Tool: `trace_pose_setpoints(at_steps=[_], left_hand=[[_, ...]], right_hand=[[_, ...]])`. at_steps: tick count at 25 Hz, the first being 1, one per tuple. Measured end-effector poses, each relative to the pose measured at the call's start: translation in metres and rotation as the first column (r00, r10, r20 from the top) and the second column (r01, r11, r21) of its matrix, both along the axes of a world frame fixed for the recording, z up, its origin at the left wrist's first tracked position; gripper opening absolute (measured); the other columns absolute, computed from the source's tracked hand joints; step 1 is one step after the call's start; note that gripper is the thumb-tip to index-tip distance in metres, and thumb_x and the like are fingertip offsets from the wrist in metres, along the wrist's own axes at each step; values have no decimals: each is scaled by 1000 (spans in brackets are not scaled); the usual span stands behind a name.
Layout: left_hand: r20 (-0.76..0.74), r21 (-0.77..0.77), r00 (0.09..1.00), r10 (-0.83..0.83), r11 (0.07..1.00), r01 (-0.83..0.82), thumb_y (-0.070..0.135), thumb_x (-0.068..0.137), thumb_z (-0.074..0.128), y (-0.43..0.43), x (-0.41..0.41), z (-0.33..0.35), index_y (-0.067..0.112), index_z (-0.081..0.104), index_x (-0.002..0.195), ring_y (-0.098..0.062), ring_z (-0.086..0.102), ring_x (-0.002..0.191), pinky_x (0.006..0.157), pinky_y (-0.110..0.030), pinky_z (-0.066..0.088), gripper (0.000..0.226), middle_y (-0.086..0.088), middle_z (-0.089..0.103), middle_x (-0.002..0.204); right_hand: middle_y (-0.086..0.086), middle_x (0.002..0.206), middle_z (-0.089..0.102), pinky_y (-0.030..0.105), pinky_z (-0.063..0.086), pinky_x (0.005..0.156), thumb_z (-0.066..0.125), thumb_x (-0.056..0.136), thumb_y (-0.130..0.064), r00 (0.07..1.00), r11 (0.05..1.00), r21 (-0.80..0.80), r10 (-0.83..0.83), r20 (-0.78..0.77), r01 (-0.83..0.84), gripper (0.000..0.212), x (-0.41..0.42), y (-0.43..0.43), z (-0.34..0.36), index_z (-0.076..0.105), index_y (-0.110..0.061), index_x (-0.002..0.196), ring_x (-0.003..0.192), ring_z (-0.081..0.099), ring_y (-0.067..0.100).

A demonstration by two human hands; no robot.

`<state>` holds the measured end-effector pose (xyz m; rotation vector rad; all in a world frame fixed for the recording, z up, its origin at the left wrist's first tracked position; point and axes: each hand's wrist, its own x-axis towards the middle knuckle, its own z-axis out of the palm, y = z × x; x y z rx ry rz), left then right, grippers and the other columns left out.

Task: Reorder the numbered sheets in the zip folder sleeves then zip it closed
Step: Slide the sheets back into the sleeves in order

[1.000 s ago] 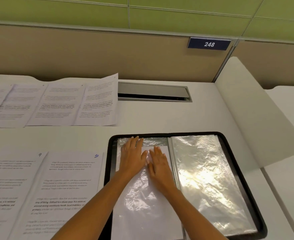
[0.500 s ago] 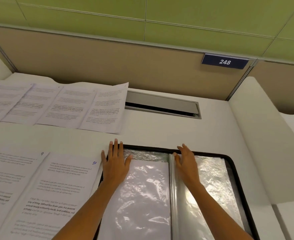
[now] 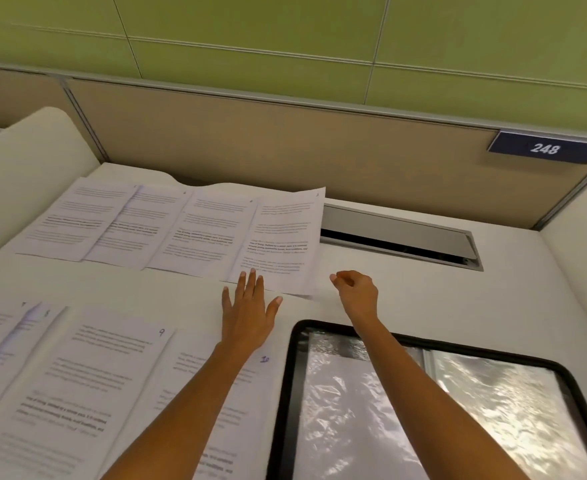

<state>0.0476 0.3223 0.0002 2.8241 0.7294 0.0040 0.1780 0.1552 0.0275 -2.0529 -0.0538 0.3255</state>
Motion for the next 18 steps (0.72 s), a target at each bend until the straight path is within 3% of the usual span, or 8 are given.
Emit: trace_pose_setpoints(at_steps=[2, 5, 8, 13, 18], left_hand=[[-27, -14, 999, -38, 999, 38, 68, 82, -14, 19, 6, -2, 16, 8, 155, -18, -4, 149, 118, -47, -2, 92, -1, 1, 162], [-69, -54, 993, -101, 994, 97, 60, 97, 12, 38, 17, -7, 16, 5, 155, -17, -5, 149, 120, -46, -1, 73, -1, -1, 162], [-96, -86, 983, -157, 985, 149, 57, 99, 17, 49, 25, -14, 17, 6, 155, -16, -4, 149, 120, -44, -1, 70, -1, -1, 162], [-94, -134, 971, -220, 969, 207, 56, 99, 17, 60, 37, -20, 17, 8, 155, -16, -4, 149, 120, -44, -1, 69, 0, 1, 162], [-32, -170, 972, -232, 960, 223, 54, 100, 20, 65, 38, -21, 17, 12, 154, -15, -1, 149, 120, -43, 1, 66, 0, 6, 162]], right_hand=[[10, 125, 64, 33, 45, 100, 64, 92, -29, 998, 999, -2, -36, -55, 36, 42, 8, 28, -8, 61, -5, 127, 113, 59, 25], [12, 127, 62, 37, 48, 99, 68, 89, -30, 985, 994, 17, -103, -138, 107, 48, 20, 61, -18, 57, -4, 129, 112, 59, 28], [13, 125, 61, 38, 49, 97, 70, 88, -29, 972, 985, -19, -174, -160, 173, 50, 26, 83, -24, 56, -4, 130, 111, 60, 30], [14, 113, 67, 38, 54, 86, 64, 92, -18, 978, 977, -98, -197, -69, 190, 30, 30, 97, -29, 63, -5, 119, 95, 64, 29], [11, 104, 68, 35, 53, 80, 59, 94, -13, 972, 972, -44, -233, -6, 233, 20, 32, 86, -19, 66, -4, 111, 85, 61, 24]])
